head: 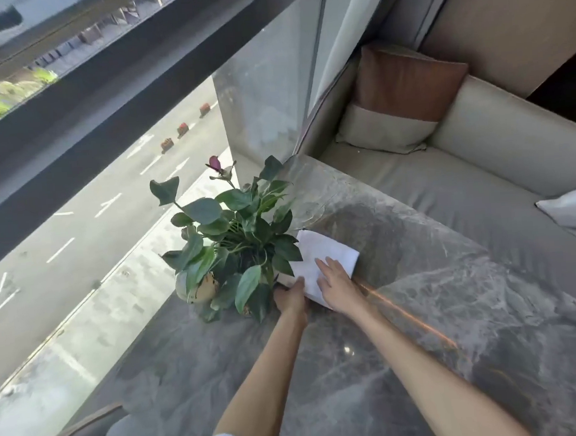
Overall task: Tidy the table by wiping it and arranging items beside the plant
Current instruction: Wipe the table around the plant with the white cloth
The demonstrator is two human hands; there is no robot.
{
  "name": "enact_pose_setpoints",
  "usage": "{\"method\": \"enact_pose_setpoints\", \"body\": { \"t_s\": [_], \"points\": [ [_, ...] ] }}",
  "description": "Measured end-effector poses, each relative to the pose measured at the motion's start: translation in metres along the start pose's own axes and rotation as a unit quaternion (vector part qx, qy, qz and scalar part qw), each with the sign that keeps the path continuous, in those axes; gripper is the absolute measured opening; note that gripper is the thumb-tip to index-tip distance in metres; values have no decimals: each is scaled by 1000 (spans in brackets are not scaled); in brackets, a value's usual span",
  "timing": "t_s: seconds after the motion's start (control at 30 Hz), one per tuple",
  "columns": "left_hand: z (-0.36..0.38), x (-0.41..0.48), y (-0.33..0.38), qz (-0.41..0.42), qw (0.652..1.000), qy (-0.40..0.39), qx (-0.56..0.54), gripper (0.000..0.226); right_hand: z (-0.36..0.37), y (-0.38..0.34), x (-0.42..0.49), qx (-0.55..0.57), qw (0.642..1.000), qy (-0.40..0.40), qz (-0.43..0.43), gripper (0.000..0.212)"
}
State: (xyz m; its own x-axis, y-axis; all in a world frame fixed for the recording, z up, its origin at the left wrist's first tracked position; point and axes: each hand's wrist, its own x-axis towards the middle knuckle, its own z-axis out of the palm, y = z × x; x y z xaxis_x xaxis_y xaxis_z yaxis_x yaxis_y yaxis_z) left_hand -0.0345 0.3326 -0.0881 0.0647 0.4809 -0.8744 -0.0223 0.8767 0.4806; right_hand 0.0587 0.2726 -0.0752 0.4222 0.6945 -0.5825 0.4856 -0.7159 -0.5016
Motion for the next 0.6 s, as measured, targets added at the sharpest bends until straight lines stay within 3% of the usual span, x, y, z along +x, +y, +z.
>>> {"method": "enact_pose_setpoints", "body": {
  "t_s": [0.1,0.23,0.37,0.43,0.5,0.6],
  "points": [
    [7,5,-1,-7,1000,19,-1,55,7,3,11,22,1000,-6,17,52],
    [7,5,-9,-9,999,45,-4,43,14,9,15,76,997,-19,28,50],
    [10,0,-11,66,993,89,41,36,7,8,11,141,989,-26,40,49],
    [14,-9,-11,169,974,83,125,27,-1,3,7,241,969,-15,57,48],
    [19,-21,-15,257,947,37,191,4,-11,1,2,372,922,3,109,52],
    [30,-30,-17,305,924,-11,229,12,-18,7,-7,455,873,5,175,67]
  ]
}}
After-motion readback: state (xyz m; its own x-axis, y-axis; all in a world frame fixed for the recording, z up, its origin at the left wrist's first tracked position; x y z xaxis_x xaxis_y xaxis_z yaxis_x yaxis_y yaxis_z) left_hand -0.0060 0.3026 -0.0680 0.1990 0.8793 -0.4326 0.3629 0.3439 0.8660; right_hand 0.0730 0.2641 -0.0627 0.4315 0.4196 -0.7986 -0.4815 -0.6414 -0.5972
